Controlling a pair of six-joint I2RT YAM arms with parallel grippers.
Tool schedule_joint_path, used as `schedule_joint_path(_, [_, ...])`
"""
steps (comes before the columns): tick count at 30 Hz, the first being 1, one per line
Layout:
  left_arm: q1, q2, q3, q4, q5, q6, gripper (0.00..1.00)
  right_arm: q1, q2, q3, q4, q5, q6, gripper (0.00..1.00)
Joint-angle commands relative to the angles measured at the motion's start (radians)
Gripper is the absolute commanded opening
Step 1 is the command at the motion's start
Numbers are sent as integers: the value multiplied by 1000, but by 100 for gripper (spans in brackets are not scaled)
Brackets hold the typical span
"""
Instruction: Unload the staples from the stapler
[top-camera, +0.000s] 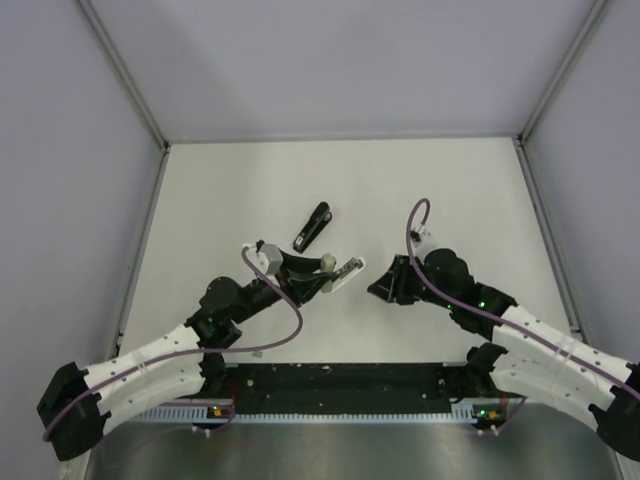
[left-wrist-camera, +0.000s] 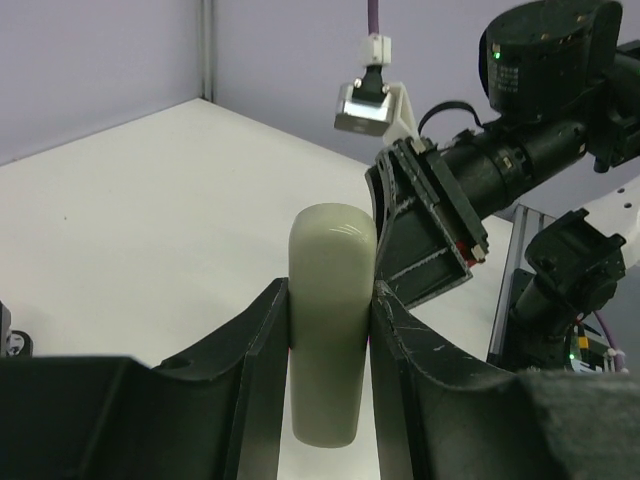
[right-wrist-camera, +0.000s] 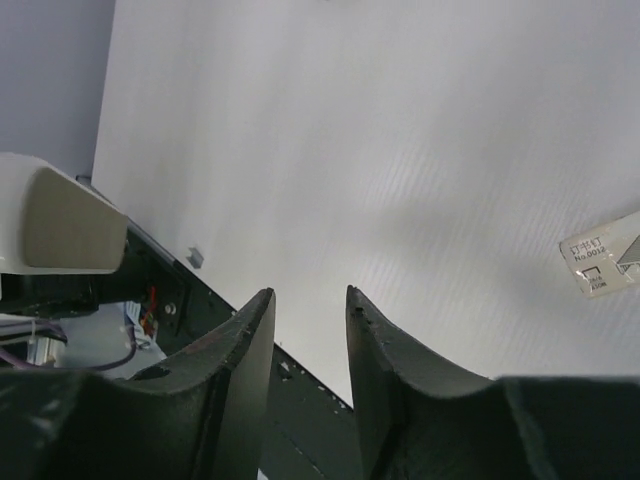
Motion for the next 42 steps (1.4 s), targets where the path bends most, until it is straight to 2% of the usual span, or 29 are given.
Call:
schedule_joint_path(1, [0, -5, 23, -26, 36, 16, 0, -4, -40, 96, -40, 49, -40, 39])
schedule_joint_path(5, [0, -15, 29, -97, 45, 35, 0, -2, -44, 143, -74, 63, -67, 50])
schedule_joint_path(13, [0, -25, 31, -161, 71, 50, 0, -4, -29, 205, -89, 79, -85, 53])
schedule_joint_path(30, [0, -41, 8, -46, 108, -7, 0, -4, -7, 176, 15, -27, 47, 52])
schedule_joint_path(42, [0, -82, -15, 18, 122, -18, 0, -4, -64, 154, -3, -24, 117, 43])
